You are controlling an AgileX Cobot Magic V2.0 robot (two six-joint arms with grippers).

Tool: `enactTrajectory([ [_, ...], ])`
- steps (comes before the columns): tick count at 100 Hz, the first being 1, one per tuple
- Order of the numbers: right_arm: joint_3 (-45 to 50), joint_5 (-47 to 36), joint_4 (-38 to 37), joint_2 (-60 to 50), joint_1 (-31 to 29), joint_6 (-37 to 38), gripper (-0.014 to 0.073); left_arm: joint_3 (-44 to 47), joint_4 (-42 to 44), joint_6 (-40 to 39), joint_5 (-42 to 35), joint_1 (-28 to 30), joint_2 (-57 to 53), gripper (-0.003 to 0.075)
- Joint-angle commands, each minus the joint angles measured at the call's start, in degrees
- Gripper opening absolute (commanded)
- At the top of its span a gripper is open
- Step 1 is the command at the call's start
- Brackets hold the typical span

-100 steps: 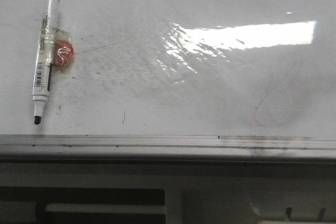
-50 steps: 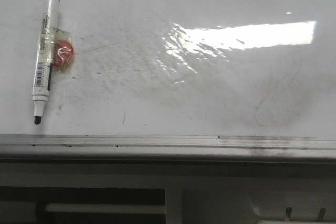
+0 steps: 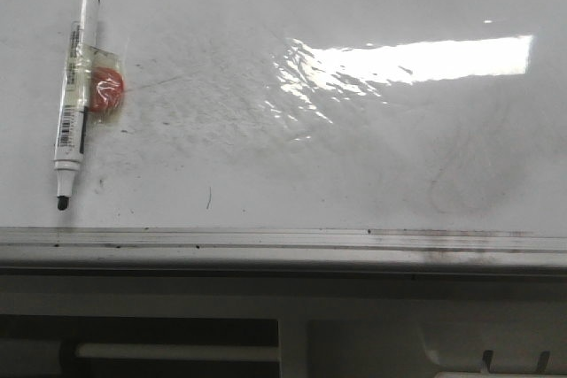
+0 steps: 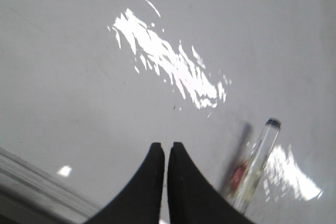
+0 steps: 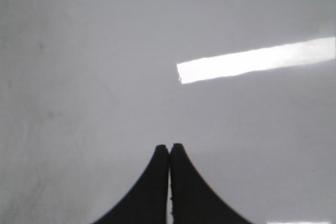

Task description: Write number 8 on whiteboard

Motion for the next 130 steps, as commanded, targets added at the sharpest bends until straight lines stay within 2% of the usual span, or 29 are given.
enactTrajectory([
  [1,0.3,-6.0,6.2,-1.3,-0.3,0.2,-0.0063,2.1,-11.2,0.0,-5.7,0.0,-1.5,-0.002],
  [15,-1.9,-4.1,9.0,-1.3,-0.3,0.2,-0.0062,2.1,-16.0,0.0,-6.8,0.0,-1.5,-0.002],
  [27,-7.9,6.8,8.1,0.3,-0.3,-1.2,-0.0041,1.5,-13.6,1.1,-4.9,0.0,-1.5,-0.0021],
  [36,-14.0,15.9,2.2,3.7,-0.3,-1.1,-0.0041,-1.9,-7.4,4.6,-0.9,0.0,-0.4,-0.0021],
  [49,-23.2,28.9,-10.3,11.7,-0.3,-1.1,-0.0041,-10.7,7.4,6.7,6.8,0.0,7.5,-0.002],
  [58,-28.9,34.0,-13.1,17.0,-0.3,-1.1,-0.0042,-16.7,15.5,8.7,12.5,0.0,15.7,-0.0017],
  [63,-31.0,34.5,-12.8,19.5,-0.3,-1.1,-0.0042,-19.7,17.3,11.7,15.7,0.0,20.9,0.0015],
  [68,-32.6,34.4,-12.0,20.9,-0.2,-1.1,-0.0042,-22.5,17.3,15.6,17.9,-0.2,25.7,0.0092],
  [76,-33.6,33.1,-9.5,21.9,0.5,-1.1,-0.0035,-25.6,15.8,18.7,18.2,-2.5,31.6,0.0291],
  [80,-33.6,32.6,-8.1,21.9,1.3,-1.1,-0.0007,-27.0,14.7,19.4,18.2,-4.0,34.4,0.0377],
  [86,-33.6,32.8,-7.7,21.9,2.5,-1.1,0.0082,-28.6,12.9,20.8,18.3,-6.4,38.2,0.0433],
  [100,-33.6,33.0,-7.7,21.9,5.2,-1.1,0.0367,-30.4,9.7,22.8,17.3,-13.4,45.9,0.0384],
  [105,-33.6,33.0,-7.7,21.9,5.7,-1.1,0.0429,-30.6,8.3,22.8,15.1,-16.5,48.3,0.0365],
  [117,-33.6,33.0,-7.9,21.9,6.0,-1.1,0.0436,-31.0,6.8,22.8,7.8,-22.7,53.3,0.035],
  [130,-33.6,33.0,-7.8,21.9,6.0,-1.1,0.0436,-31.3,6.3,22.8,0.8,-26.8,58.2,0.0343],
])
